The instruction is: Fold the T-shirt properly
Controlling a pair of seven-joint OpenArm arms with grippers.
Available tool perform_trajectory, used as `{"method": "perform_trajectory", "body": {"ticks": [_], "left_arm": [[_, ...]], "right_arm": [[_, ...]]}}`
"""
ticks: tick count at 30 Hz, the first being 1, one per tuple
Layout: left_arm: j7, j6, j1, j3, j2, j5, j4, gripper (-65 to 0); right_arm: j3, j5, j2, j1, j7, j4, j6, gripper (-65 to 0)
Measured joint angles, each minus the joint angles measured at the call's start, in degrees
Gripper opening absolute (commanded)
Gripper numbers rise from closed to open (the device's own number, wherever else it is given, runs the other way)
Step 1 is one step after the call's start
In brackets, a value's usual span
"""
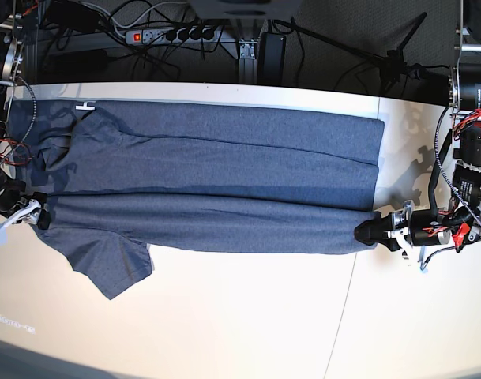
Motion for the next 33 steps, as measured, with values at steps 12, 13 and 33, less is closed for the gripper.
{"method": "perform_trajectory", "body": {"ticks": [12,13,33], "left_arm": [[0.0,0.0,0.0,0.0,0.0,0.1,0.0,-65.0],[0.0,0.0,0.0,0.0,0.0,0.1,0.0,-65.0],[0.1,0.0,0.0,0.0,0.0,0.2,0.0,-65.0]], "right_arm": [[0.2,-3.6,0.2,6.3,-0.3,5.5,0.0,-20.6],[0.2,-4.2,0.2,7.2,-0.2,5.0,0.0,-20.6],[0.4,-8.2,-5.0,16.5,6.7,-21.0,-0.3,-20.7]]}}
